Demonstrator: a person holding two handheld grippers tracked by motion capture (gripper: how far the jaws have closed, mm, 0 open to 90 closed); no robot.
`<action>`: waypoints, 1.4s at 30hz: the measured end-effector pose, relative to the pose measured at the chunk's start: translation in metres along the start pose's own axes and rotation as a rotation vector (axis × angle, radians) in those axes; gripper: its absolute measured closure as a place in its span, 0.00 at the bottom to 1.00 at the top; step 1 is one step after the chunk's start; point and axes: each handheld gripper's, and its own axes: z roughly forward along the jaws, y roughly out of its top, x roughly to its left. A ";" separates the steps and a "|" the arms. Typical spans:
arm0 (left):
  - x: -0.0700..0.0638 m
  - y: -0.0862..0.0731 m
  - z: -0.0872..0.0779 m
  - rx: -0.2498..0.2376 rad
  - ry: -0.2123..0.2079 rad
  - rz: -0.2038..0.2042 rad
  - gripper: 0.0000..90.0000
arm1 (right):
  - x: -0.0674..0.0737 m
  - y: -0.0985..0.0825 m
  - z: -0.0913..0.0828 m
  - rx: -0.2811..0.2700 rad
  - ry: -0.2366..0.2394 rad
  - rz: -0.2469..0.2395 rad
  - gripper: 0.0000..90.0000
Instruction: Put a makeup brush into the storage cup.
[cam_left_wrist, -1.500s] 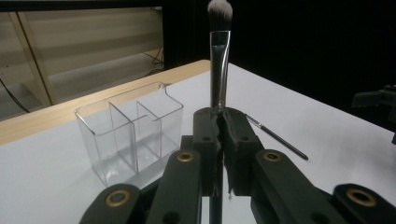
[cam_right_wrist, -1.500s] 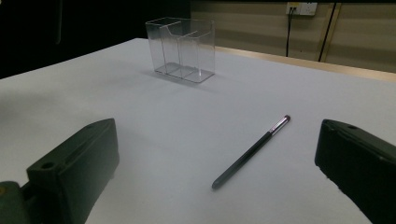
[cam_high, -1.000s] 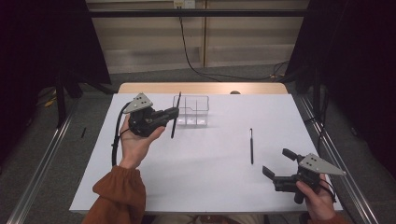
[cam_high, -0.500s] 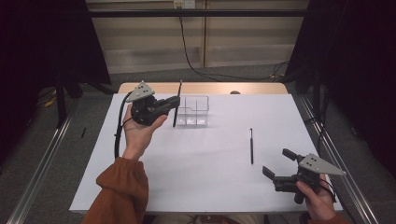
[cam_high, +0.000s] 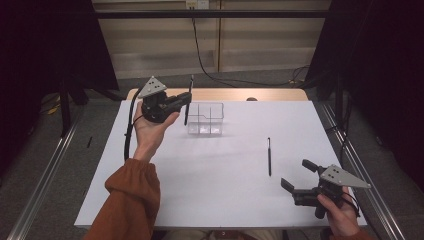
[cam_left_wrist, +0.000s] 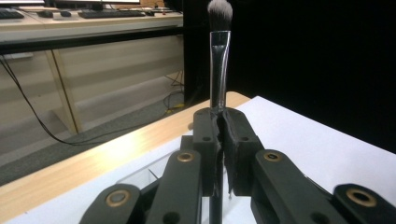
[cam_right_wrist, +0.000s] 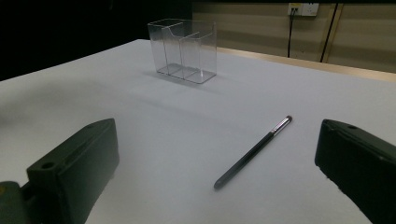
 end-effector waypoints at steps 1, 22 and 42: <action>0.001 0.000 0.001 -0.003 0.005 -0.002 0.94 | 0.000 0.000 0.000 0.000 0.001 0.002 0.00; 0.020 -0.001 0.032 -0.032 0.025 -0.011 0.94 | -0.001 0.000 0.000 -0.001 0.004 -0.001 0.00; 0.037 -0.011 0.063 -0.026 0.071 -0.040 0.94 | -0.001 0.000 0.000 0.001 0.010 0.003 0.00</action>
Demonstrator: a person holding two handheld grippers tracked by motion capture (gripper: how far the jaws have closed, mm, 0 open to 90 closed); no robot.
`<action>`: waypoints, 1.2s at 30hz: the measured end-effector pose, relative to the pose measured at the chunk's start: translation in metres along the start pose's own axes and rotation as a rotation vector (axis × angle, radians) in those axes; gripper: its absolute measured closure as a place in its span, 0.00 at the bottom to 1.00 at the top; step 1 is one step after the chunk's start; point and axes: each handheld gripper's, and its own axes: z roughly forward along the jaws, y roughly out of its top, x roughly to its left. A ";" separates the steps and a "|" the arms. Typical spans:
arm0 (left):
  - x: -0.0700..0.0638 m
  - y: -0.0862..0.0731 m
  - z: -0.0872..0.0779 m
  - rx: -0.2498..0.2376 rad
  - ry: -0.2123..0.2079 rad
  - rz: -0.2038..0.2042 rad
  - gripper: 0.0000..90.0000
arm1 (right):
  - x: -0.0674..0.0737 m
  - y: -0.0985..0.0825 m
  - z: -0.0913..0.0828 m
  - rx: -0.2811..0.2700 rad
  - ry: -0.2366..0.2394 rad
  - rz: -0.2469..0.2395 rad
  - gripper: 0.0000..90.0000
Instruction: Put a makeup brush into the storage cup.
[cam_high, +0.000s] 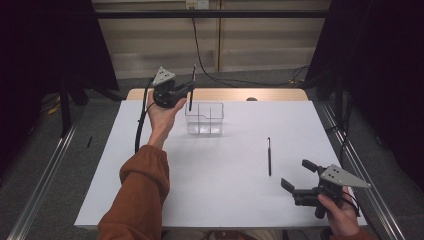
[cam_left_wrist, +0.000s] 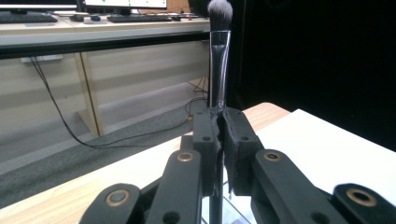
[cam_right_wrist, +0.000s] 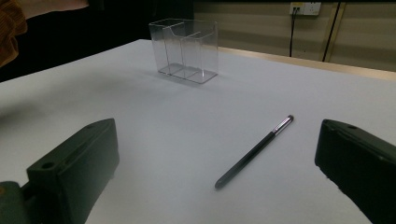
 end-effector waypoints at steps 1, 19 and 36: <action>0.000 -0.001 0.002 0.005 0.003 0.007 0.94 | 0.000 0.000 0.000 -0.001 -0.001 -0.002 0.00; 0.003 -0.019 0.010 0.053 0.014 0.013 0.94 | 0.000 0.000 -0.001 -0.001 0.001 -0.003 0.00; 0.007 -0.033 0.010 0.108 0.023 0.002 0.94 | 0.000 0.000 0.001 0.006 0.005 -0.003 0.00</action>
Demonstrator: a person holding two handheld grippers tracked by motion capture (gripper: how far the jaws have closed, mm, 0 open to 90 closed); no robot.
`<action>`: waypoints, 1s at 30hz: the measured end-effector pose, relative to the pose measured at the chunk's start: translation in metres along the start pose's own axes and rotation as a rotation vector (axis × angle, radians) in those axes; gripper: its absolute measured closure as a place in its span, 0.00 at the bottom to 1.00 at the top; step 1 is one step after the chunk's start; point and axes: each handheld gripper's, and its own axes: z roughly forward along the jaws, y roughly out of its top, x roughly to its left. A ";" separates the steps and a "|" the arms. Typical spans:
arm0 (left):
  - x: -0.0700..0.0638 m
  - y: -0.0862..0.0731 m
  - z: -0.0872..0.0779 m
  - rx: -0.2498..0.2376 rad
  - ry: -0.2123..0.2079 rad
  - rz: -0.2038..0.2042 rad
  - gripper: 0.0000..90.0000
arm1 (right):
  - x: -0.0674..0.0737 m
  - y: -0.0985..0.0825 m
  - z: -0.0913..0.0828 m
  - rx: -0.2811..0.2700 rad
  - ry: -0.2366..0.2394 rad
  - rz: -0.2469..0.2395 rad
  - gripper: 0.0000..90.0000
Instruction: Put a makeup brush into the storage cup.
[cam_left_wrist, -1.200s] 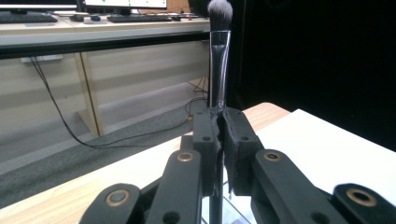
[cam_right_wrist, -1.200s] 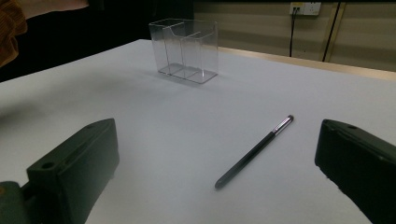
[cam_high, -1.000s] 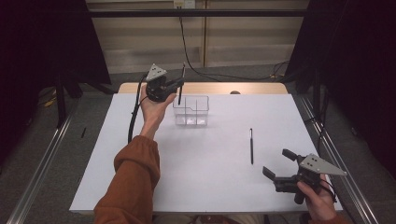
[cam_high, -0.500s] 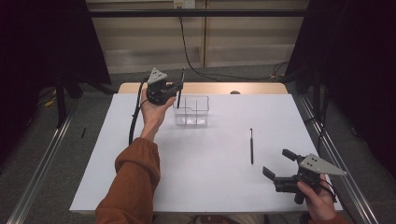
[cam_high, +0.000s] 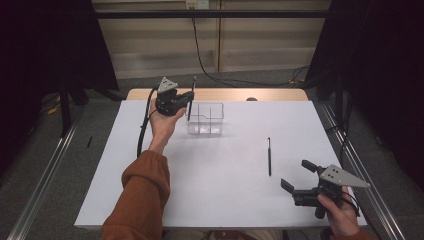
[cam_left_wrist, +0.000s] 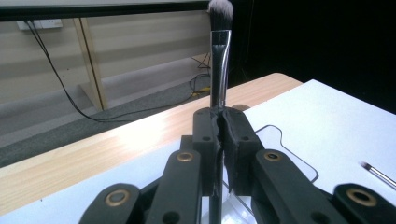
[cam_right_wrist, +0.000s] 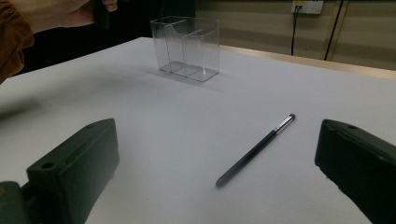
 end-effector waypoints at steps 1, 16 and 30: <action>0.000 0.000 0.001 0.009 0.004 0.011 0.94 | 0.000 0.000 0.000 0.000 0.000 -0.001 0.00; 0.002 -0.019 0.007 0.030 0.017 -0.009 0.94 | 0.000 0.000 0.000 0.003 0.002 0.000 0.00; 0.001 -0.023 0.006 0.044 0.024 -0.013 0.81 | -0.001 0.000 0.000 0.001 0.003 0.002 0.00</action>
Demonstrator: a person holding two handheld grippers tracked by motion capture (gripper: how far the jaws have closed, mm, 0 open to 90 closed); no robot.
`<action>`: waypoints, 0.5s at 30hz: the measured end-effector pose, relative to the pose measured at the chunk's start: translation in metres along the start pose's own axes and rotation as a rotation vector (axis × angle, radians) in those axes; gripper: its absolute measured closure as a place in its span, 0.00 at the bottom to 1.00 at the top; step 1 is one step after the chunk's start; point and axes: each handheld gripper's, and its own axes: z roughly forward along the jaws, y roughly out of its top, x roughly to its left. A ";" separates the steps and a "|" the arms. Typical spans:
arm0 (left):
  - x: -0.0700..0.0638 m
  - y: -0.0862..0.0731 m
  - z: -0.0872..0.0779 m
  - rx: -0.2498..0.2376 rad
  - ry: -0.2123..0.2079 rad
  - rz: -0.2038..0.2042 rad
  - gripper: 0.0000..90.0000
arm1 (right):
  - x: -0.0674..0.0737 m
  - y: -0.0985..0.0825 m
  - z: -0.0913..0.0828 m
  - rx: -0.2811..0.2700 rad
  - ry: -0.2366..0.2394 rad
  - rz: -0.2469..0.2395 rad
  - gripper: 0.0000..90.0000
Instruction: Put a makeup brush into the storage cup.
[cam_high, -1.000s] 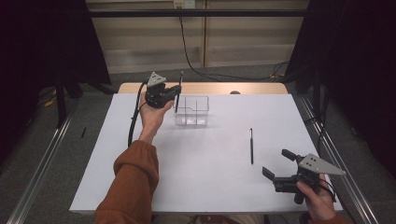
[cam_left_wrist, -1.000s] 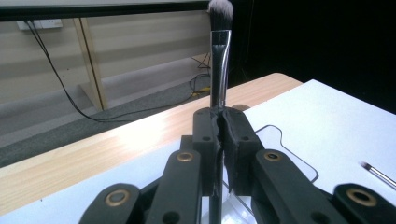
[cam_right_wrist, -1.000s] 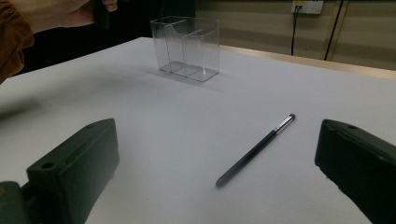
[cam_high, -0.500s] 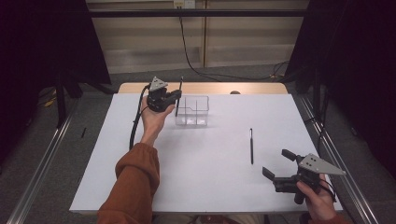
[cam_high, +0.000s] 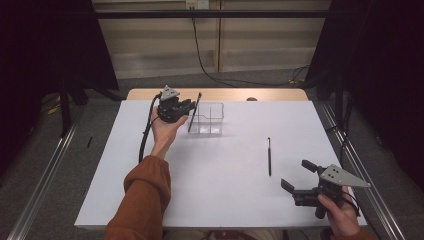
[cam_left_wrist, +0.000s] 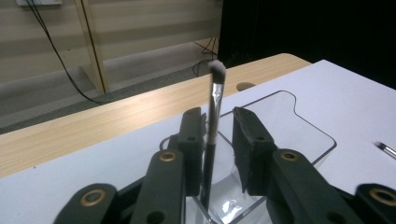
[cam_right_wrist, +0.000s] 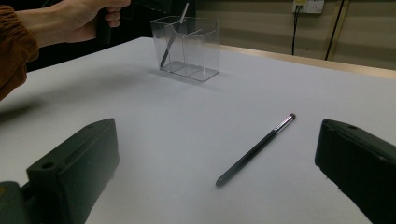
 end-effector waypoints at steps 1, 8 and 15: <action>0.000 0.000 -0.001 -0.006 -0.004 -0.007 0.80 | 0.000 0.000 0.000 0.000 -0.001 0.001 0.00; 0.000 -0.001 -0.009 -0.024 -0.011 -0.025 0.59 | 0.000 0.000 0.001 0.002 0.001 -0.005 0.00; -0.001 0.001 -0.018 -0.029 -0.013 -0.035 0.28 | 0.000 0.000 0.001 0.001 0.000 -0.003 0.00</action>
